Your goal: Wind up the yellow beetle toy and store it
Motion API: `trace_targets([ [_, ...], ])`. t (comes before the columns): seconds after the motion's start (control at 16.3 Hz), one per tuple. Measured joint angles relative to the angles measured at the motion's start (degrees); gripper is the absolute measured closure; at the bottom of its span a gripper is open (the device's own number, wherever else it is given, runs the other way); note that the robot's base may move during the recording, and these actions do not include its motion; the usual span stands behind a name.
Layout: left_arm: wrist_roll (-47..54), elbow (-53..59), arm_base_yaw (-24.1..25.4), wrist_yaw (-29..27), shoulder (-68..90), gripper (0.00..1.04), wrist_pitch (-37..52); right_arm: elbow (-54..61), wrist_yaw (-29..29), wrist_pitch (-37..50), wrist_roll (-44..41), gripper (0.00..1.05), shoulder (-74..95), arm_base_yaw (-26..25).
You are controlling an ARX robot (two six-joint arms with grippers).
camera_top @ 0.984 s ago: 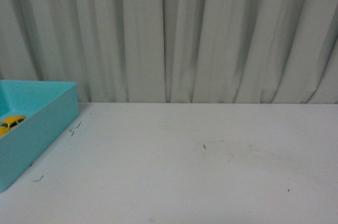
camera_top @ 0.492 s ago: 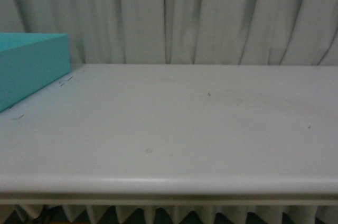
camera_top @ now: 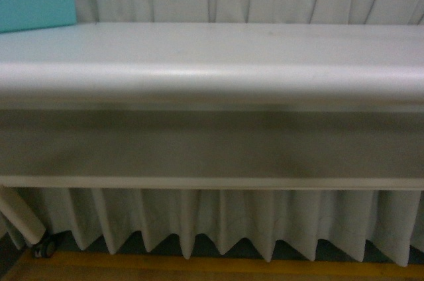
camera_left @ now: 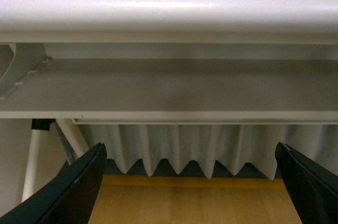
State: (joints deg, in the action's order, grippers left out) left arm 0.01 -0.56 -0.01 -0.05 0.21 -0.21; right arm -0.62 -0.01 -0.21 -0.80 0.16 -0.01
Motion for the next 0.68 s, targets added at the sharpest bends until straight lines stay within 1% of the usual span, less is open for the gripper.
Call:
trace_targets([
  [0.68, 0.0, 0.0, 0.0, 0.0, 0.0, 0.07, -0.13, 0.0, 0.04, -0.13, 0.0, 0.07, 0.02, 0.0],
])
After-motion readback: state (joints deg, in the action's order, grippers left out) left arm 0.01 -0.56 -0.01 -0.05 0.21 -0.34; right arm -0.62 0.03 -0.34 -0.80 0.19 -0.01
